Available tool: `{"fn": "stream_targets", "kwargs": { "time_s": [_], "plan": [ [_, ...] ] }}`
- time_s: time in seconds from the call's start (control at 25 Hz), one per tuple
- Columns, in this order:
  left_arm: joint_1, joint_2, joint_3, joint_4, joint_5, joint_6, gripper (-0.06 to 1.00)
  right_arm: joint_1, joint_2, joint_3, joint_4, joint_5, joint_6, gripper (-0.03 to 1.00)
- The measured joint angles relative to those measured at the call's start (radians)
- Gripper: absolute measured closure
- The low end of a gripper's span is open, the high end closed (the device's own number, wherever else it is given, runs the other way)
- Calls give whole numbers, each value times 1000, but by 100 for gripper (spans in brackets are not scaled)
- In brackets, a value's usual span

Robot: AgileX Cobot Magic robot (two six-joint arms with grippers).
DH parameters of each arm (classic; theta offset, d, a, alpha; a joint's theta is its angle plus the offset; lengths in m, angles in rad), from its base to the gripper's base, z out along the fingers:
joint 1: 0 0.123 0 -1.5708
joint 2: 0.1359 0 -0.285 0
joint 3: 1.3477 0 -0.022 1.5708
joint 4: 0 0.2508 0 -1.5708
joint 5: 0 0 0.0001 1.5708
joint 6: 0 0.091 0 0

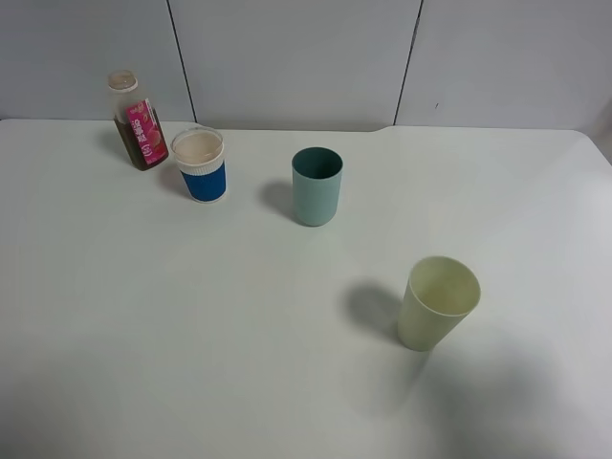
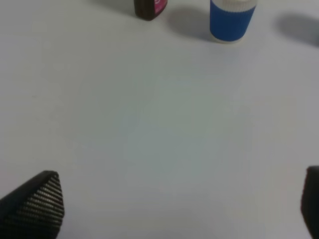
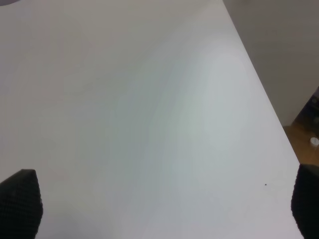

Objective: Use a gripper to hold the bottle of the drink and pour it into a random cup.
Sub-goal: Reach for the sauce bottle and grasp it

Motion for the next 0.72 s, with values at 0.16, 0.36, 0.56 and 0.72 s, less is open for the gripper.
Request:
{"fn": "stream_targets", "kwargs": {
  "time_s": [0.16, 0.36, 0.56, 0.72],
  "plan": [
    [0, 0, 0, 0, 0, 0, 3, 0, 0, 0, 0, 0, 0, -3],
    [0, 0, 0, 0, 0, 0, 3, 0, 0, 0, 0, 0, 0, -3],
    [0, 0, 0, 0, 0, 0, 3, 0, 0, 0, 0, 0, 0, -3],
    [0, 0, 0, 0, 0, 0, 3, 0, 0, 0, 0, 0, 0, -3]
  ]
}}
